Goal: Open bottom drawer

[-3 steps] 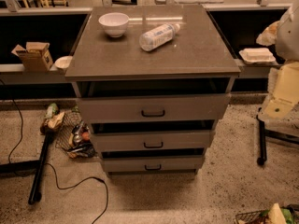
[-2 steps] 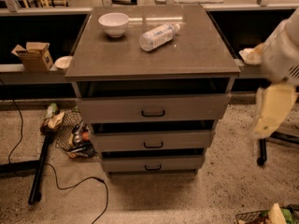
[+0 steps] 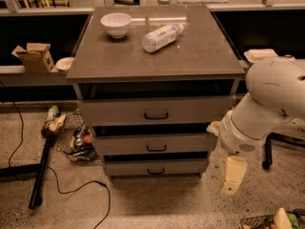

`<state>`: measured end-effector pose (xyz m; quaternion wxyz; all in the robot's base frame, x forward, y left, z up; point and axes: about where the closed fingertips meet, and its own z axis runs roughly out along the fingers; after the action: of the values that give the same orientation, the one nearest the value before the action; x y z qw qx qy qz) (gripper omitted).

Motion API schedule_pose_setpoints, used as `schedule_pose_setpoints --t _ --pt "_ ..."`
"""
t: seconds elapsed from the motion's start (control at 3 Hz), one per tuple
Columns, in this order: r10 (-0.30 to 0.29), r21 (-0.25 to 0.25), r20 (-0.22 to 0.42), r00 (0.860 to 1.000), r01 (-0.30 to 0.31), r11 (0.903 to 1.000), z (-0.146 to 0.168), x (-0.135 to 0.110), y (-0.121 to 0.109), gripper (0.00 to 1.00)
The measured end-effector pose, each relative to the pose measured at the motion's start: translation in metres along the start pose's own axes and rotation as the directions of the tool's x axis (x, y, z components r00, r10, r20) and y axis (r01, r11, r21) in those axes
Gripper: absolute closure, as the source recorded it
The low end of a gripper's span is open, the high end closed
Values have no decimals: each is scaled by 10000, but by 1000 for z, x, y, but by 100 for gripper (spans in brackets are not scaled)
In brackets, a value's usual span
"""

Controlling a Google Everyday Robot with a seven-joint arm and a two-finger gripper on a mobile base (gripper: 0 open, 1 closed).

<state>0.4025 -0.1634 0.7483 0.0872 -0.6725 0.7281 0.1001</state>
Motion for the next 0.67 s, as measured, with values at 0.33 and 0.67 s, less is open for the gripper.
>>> schedule_pose_setpoints --t 0.33,0.67 --pt "-2 8 0 10000 2 10000 0 0 0 0" --pt "96 -183 -66 9999 -97 9998 31 9 -12 0"
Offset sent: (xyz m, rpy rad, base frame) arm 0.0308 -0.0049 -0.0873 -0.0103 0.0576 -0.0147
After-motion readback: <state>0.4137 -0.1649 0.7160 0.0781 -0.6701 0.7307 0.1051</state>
